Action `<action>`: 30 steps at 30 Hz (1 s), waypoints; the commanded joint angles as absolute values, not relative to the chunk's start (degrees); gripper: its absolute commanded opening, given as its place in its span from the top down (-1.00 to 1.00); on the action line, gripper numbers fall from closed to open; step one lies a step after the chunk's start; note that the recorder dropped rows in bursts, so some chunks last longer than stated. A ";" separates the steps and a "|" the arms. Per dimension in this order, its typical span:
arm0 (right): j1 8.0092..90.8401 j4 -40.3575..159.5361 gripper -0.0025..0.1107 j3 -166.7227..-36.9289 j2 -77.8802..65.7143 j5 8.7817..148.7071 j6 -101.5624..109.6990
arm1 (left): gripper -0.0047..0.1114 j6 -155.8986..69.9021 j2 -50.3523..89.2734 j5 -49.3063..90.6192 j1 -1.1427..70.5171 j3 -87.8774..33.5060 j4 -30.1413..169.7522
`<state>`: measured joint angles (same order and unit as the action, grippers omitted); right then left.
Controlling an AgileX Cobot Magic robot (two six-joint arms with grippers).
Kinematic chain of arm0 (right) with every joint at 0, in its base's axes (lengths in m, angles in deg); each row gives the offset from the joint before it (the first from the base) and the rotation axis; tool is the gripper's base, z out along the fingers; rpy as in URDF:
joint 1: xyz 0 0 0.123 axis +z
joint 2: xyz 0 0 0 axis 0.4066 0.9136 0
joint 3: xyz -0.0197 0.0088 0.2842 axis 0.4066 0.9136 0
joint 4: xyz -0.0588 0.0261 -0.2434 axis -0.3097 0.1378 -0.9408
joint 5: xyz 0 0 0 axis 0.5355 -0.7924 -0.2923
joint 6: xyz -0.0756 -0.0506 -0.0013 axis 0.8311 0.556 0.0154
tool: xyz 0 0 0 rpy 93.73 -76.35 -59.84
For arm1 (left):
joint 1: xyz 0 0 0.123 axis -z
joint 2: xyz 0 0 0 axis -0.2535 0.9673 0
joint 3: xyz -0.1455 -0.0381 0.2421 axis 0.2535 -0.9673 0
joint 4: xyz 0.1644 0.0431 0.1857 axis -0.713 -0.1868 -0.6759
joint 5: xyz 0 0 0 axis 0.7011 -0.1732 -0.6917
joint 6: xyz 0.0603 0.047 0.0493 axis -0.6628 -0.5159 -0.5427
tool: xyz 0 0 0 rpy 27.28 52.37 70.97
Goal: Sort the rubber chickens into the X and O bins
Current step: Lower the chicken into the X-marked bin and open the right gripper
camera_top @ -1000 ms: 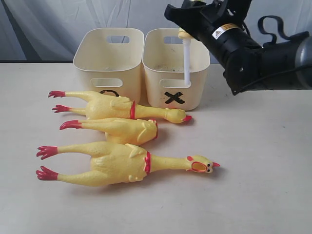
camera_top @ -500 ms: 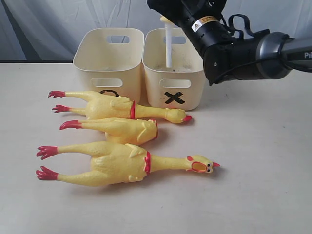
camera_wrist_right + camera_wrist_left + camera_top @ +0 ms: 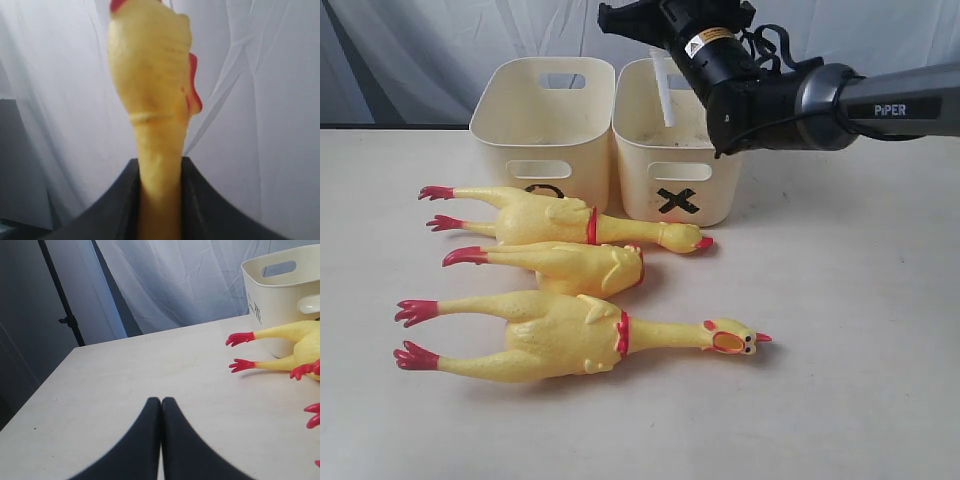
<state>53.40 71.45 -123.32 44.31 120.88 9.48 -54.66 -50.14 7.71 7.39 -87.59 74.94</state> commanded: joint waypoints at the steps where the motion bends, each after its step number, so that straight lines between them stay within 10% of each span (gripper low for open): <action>1: 53.12 75.24 0.97 -125.71 45.70 117.50 20.39 | 0.92 -54.43 -50.35 8.25 7.23 -87.88 74.90; 20: 53.12 91.01 0.96 -125.76 46.70 112.90 46.02 | 0.92 -54.43 -50.35 8.25 7.23 -87.88 74.90; 30: 53.12 91.01 -0.26 -125.76 46.70 113.11 46.02 | 0.92 -54.43 -50.35 8.25 7.23 -87.88 74.90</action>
<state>53.40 90.78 -125.46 46.93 112.32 45.68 -54.66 -50.14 7.71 7.39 -87.59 74.94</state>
